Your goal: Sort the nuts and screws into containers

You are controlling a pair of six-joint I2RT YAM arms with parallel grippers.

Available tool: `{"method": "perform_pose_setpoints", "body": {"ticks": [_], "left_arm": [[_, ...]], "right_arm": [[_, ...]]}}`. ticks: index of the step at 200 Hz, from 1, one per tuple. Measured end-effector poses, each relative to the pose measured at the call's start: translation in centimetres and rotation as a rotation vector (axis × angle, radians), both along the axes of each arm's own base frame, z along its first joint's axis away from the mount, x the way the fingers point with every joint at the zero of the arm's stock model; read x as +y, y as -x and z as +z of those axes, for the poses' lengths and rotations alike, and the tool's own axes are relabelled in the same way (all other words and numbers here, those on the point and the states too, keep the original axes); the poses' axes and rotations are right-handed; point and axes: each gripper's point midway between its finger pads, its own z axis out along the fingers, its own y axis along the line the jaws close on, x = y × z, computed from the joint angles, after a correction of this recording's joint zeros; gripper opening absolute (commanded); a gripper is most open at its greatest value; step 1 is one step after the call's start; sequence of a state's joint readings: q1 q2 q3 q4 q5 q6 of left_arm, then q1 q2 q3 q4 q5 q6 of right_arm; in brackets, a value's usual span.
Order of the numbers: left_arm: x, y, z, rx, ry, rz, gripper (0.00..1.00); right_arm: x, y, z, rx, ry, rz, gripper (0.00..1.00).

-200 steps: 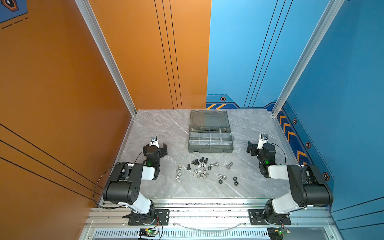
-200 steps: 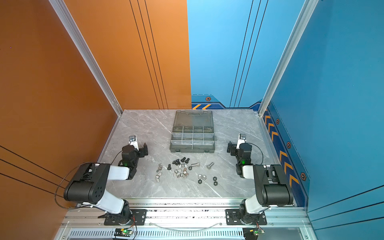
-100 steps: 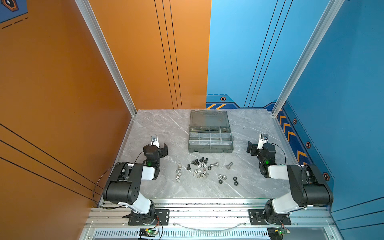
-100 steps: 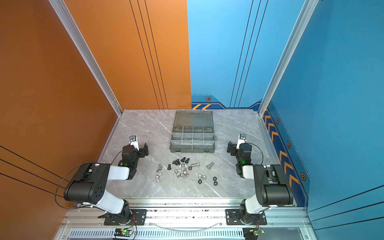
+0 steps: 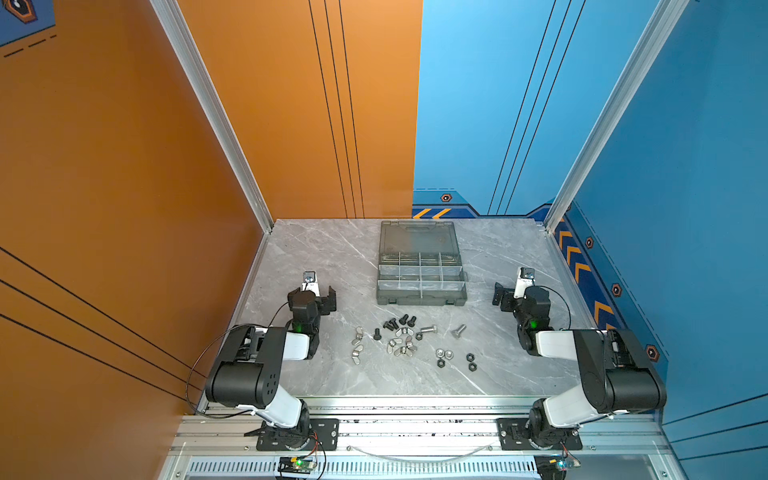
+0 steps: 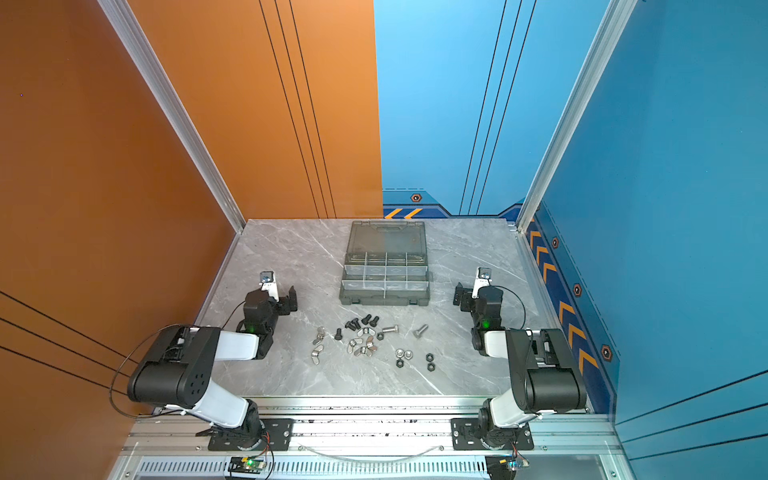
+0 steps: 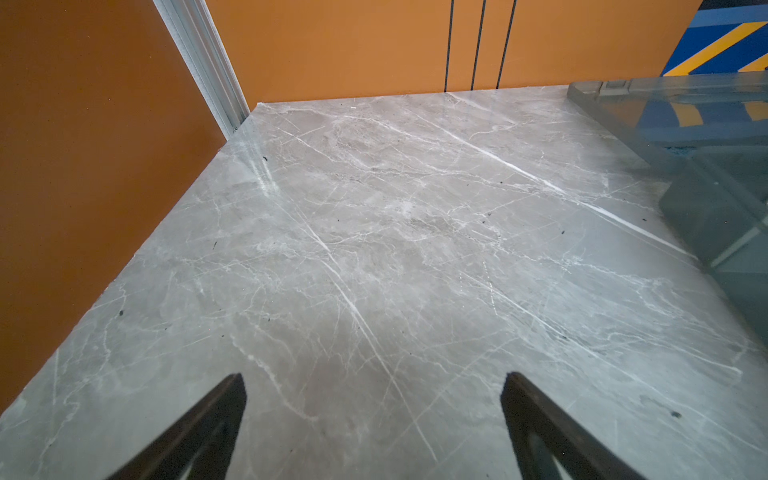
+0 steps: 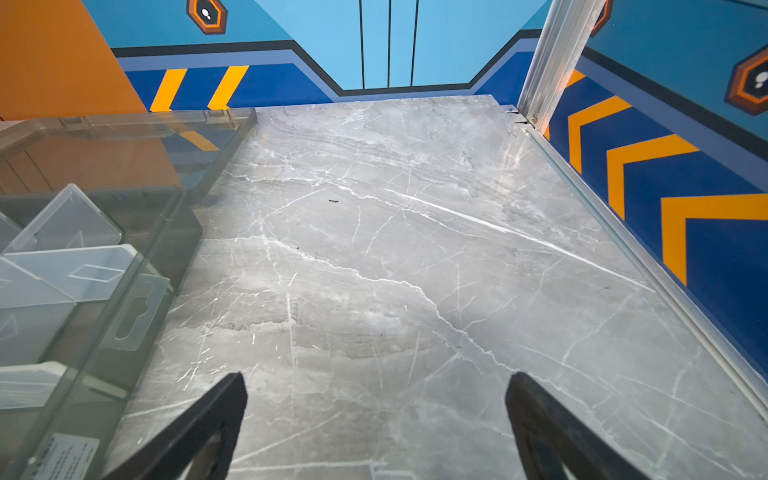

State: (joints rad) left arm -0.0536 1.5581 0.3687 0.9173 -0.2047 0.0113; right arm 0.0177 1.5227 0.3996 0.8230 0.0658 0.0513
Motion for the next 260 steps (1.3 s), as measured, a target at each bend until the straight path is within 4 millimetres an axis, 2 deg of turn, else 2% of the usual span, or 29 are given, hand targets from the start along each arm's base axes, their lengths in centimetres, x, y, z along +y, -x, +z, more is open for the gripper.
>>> {"method": "perform_pose_setpoints", "body": {"ticks": [46,60,72,90,108,124,137,159,190,221,260], "left_arm": [[-0.2,0.2,0.2,0.007,-0.002,-0.005,0.98],[-0.2,0.4,1.1,0.005,-0.006,-0.01,0.98],[-0.5,0.4,2.7,-0.01,-0.008,-0.021,0.98],[-1.0,0.2,5.3,-0.034,0.003,-0.038,0.98],[-2.0,0.0,7.9,-0.035,0.032,-0.058,0.98],[-3.8,0.3,9.5,-0.01,0.059,-0.097,0.98],[-5.9,1.0,10.0,0.029,0.076,-0.143,0.98],[-8.9,3.3,8.5,0.152,0.113,-0.205,0.98],[-11.8,7.1,5.5,0.327,0.163,-0.26,0.98],[-13.5,10.0,3.7,0.42,0.222,-0.276,0.98],[-13.7,11.8,1.3,0.508,0.273,-0.226,0.98]], "right_arm": [[0.2,0.1,-0.1,0.002,0.013,-0.008,1.0],[0.3,0.3,0.1,0.01,0.019,-0.013,1.0],[0.5,0.6,0.7,0.017,0.028,-0.009,1.0],[1.1,0.6,2.8,0.013,0.028,0.007,1.0],[2.0,0.1,5.8,0.005,0.013,0.041,1.0],[3.3,-0.2,8.3,0.016,-0.011,0.087,1.0],[4.9,0.0,9.6,0.043,-0.024,0.136,1.0],[8.4,1.5,10.1,0.118,-0.033,0.239,1.0],[13.3,4.9,8.2,0.256,-0.056,0.374,1.0],[15.8,7.4,6.8,0.347,-0.091,0.42,1.0],[18.1,8.9,6.4,0.373,-0.099,0.457,1.0]]}}
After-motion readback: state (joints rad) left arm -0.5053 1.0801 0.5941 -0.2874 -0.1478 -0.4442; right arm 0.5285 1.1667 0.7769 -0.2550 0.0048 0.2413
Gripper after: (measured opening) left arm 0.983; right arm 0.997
